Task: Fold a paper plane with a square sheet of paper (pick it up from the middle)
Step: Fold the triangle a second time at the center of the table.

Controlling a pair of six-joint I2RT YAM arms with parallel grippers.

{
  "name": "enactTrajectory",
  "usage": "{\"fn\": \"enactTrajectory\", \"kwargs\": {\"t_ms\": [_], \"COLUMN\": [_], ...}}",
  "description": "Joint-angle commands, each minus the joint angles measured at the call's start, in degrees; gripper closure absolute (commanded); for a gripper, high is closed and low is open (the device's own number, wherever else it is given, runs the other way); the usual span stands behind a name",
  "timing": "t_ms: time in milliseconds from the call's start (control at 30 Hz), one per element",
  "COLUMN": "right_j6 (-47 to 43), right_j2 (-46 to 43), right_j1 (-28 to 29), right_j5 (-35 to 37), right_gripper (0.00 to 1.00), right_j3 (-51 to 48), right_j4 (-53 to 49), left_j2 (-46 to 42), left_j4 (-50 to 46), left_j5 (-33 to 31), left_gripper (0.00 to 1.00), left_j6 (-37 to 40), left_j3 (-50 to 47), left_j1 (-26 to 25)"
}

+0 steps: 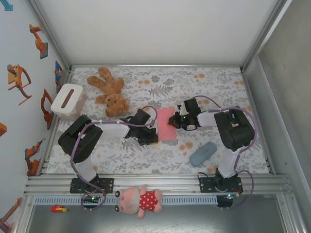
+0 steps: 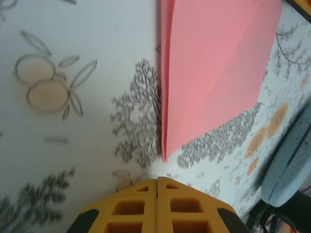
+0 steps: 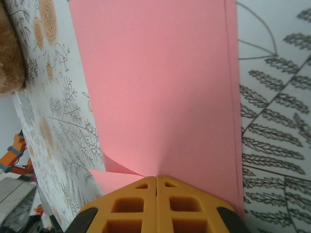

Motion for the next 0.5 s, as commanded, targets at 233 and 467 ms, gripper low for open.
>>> {"fn": "enactTrajectory", "kwargs": {"t_ms": [233,467], "right_j6": [0.2,4.5], "right_j2": [-6.1,-12.1], "right_j1": [0.2,0.0], "right_j5": [4.1,10.0], "right_gripper": [0.97,0.69], "right_j3": [2.5,-1.9], "right_j4": [-6.4,-5.6], "left_j2": [0.1,8.9], "left_j4": [1.5,4.8], "left_j5": [-5.6,-5.1], "left_gripper": [0.88,0.83], "left_j6": [-0.2,-2.5], "left_j3": [8.8,15.7], "left_j1": [1.4,2.9]}}
